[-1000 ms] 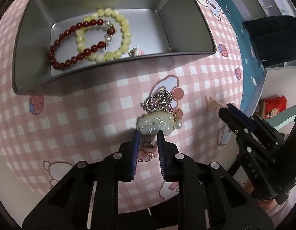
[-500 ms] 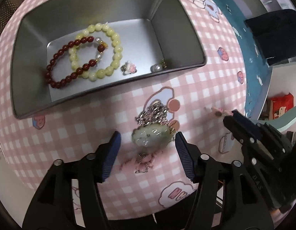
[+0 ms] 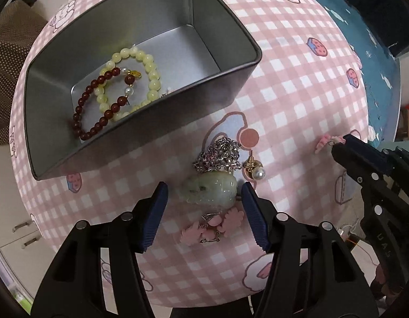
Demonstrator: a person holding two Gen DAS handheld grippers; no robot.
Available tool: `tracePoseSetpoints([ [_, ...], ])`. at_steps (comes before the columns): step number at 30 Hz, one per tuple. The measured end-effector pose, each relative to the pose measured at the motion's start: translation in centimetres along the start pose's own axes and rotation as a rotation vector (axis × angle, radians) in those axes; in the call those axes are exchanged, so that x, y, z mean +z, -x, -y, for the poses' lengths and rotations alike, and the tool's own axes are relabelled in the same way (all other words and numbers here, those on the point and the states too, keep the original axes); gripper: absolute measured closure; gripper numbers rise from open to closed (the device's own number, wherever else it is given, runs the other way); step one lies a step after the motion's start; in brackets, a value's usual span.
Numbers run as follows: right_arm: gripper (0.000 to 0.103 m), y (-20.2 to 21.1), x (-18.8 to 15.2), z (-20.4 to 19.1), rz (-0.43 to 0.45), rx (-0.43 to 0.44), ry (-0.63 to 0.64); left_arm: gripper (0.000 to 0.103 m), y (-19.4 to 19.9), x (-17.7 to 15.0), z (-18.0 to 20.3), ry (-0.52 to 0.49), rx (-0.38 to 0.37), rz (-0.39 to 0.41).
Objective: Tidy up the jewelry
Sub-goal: 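Grasp the jade pendant with the left tool while the right tool holds the pink charm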
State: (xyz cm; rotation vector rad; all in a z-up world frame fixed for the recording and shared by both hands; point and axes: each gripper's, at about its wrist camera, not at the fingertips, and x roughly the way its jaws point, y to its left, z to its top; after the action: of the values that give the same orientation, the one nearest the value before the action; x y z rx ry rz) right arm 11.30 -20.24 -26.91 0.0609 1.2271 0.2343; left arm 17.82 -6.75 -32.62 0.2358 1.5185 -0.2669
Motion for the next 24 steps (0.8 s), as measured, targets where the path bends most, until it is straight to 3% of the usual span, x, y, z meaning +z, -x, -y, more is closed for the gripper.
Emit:
tracePoseSetpoints([
  [1,0.089,0.1,0.0,0.0,0.003,0.0,-0.002,0.06,0.1,0.0,-0.1,0.001,-0.002,0.004],
  [14,0.089,1.1,0.5,-0.6,0.05,0.005,-0.007,0.061,2.5,-0.7,-2.4,0.072,-0.097,0.001],
  [24,0.089,3.3,2.0,-2.2,0.115,0.011,0.037,0.061,7.6,-1.5,-4.3,0.084,-0.128,0.111],
])
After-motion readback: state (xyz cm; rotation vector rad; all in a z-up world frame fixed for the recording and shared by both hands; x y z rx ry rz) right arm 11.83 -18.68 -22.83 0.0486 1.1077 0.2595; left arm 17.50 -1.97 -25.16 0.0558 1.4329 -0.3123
